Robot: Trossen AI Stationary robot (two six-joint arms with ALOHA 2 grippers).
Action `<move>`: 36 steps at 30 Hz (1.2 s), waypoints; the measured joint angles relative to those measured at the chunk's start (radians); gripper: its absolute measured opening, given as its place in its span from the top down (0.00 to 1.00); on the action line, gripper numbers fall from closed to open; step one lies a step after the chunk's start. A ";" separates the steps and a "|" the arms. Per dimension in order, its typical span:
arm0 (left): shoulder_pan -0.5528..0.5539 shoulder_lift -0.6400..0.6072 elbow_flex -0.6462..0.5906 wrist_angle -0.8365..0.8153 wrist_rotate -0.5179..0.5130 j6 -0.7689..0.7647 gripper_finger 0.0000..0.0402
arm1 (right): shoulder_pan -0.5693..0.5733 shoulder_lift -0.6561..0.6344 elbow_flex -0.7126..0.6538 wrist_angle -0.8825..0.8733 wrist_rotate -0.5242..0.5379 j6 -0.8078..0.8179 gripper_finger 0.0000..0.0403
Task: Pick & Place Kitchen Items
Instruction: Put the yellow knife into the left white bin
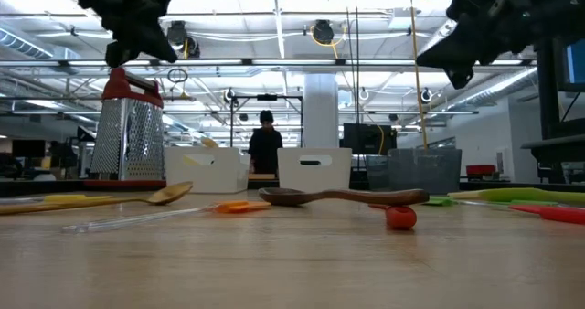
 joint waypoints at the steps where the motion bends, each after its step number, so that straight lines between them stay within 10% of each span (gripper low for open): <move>1: 0.000 -0.019 -0.011 0.004 -0.001 0.001 1.00 | 0.000 0.024 0.030 -0.029 0.000 0.000 0.99; 17: -0.005 -0.269 -0.149 0.032 0.047 0.079 0.99 | 0.021 0.381 0.354 -0.469 0.006 0.068 1.00; 36: -0.005 -0.356 -0.244 0.035 0.068 0.093 0.99 | 0.085 0.529 0.387 -0.751 0.160 0.208 1.00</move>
